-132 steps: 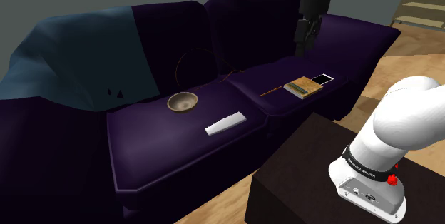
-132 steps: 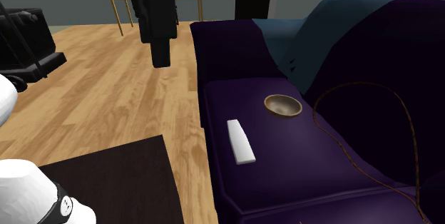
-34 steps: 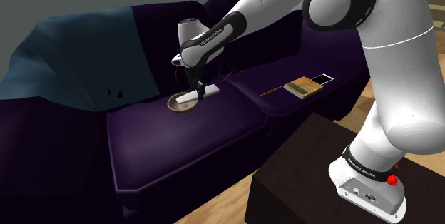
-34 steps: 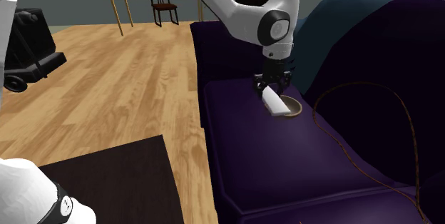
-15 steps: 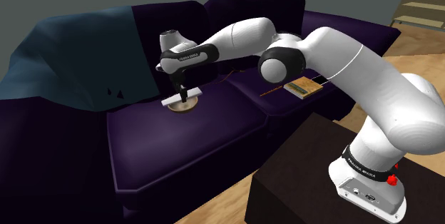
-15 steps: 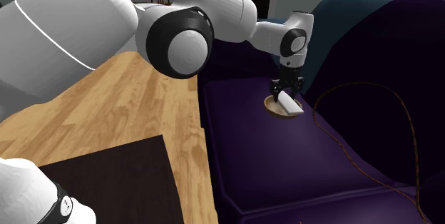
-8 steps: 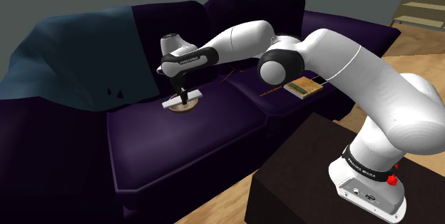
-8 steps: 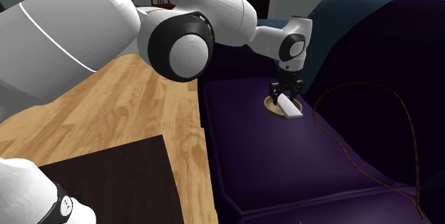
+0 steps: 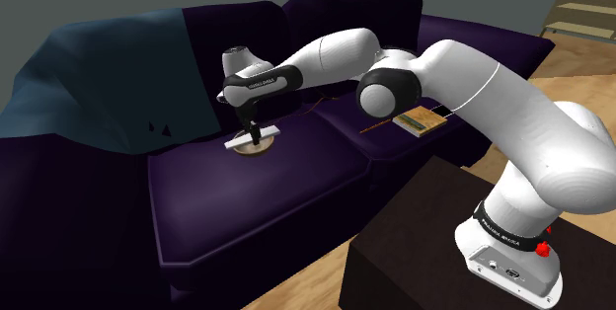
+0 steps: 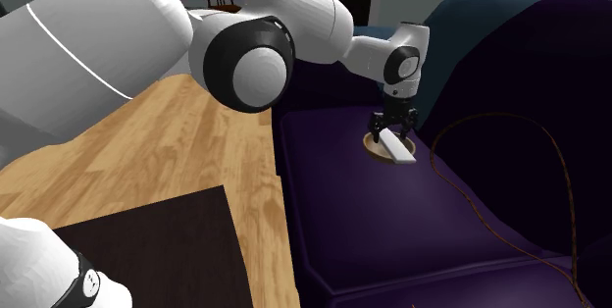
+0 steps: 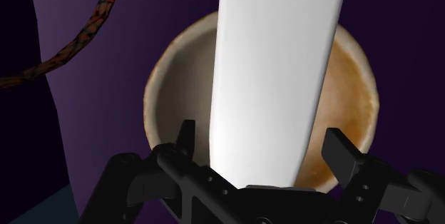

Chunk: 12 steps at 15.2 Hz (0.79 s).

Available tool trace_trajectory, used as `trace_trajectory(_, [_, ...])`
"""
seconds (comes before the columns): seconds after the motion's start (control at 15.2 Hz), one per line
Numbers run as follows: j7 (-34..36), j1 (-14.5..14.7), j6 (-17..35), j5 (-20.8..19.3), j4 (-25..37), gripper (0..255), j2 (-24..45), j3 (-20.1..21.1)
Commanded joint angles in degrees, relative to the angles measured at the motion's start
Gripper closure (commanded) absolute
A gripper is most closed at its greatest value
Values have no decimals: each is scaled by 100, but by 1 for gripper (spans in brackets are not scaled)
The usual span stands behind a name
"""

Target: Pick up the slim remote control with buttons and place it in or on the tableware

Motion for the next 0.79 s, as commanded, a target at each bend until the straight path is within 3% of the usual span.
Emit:
trace_trajectory(0.0, [0,0,-88,1,-43,0,-131,2])
trace_trajectory(0.2, [-1,3,-381,5,-54,0,-435,6])
trace_trajectory(0.73, [-1,3,-381,5,-54,0,-435,6])
